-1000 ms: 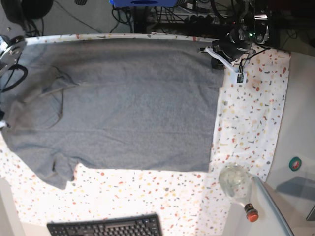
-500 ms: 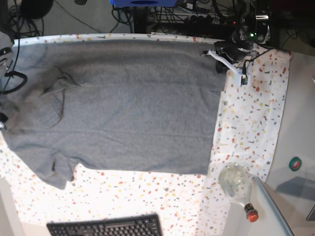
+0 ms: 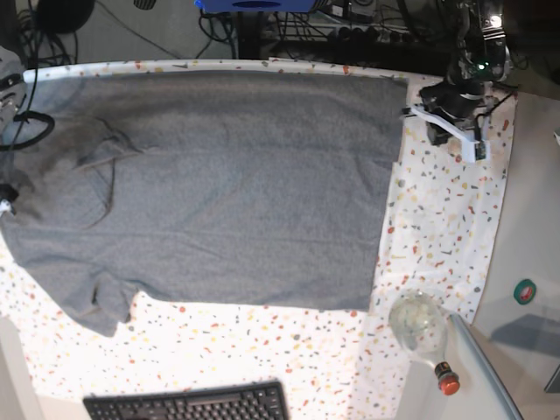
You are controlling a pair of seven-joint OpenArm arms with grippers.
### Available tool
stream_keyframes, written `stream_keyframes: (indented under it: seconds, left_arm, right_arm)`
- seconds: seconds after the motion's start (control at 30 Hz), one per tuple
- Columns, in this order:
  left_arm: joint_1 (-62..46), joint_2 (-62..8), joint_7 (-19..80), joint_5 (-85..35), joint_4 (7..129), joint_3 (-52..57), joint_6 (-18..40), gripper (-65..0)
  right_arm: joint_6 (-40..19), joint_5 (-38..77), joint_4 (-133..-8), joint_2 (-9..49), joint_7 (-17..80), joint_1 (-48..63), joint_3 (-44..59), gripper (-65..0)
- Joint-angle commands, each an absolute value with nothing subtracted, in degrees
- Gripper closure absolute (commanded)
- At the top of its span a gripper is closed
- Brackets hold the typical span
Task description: Layout the t-shirt on the table in an organized manner, then fold the t-shirt properly
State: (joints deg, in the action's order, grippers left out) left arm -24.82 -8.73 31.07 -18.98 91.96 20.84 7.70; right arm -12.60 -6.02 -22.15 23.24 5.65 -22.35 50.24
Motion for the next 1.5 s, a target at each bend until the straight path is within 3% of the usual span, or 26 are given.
stream_keyframes:
  seconds: [0.0,0.2,0.57,0.63,0.77,0.9,1.07,1.23,1.47]
  left_arm:
    - [-25.1,-9.2,30.3,-19.1,92.4,21.9,7.9,0.0]
    - [-25.9,-8.7,30.3,-19.1,92.4,28.3,15.9,0.0]
    - [-27.2,-9.1,30.4,-19.1,92.5,35.5,15.9,0.0]
    - [-27.3,-9.1,30.4,-19.1,92.4,36.2,16.0,0.0]
    - [-28.6,-9.1,30.4,-19.1,92.7,36.2,16.0,0.0]
    - [-28.8,-9.1,30.4,-19.1,92.7,36.2,16.0,0.0]
    - [-28.8,-8.8,30.4,-19.1,92.6,35.6,16.0,0.0]
    - [-28.4,-8.8,30.4,-19.1,92.4,35.6,16.0,0.0]
    - [-28.2,-8.8,30.4,-19.0,92.4,33.5,16.0,0.0]
  right_arm:
    - [-12.5,-5.6,-24.3,24.8,4.0,-23.5,50.1,-35.7]
    - [-12.1,-5.6,-22.7,26.2,4.2,-23.6,50.1,-35.9]
    - [-12.4,-5.6,-19.3,26.0,4.1,-23.9,50.1,-35.3]
    - [-12.4,-5.6,-19.3,26.0,4.1,-23.9,50.1,-29.7]
    - [-12.4,-5.6,-19.8,26.0,4.0,-23.9,50.1,-1.4]
    - [-12.5,-5.6,-20.4,25.9,4.0,-23.9,50.2,0.0]
    - [-15.3,-5.5,-32.0,22.1,7.1,-20.3,50.2,0.0]
    - [-20.7,-5.4,-54.1,15.9,22.6,-15.9,50.5,0.0]
    - [-22.2,-5.4,-79.0,7.8,36.4,-8.9,50.2,0.0]
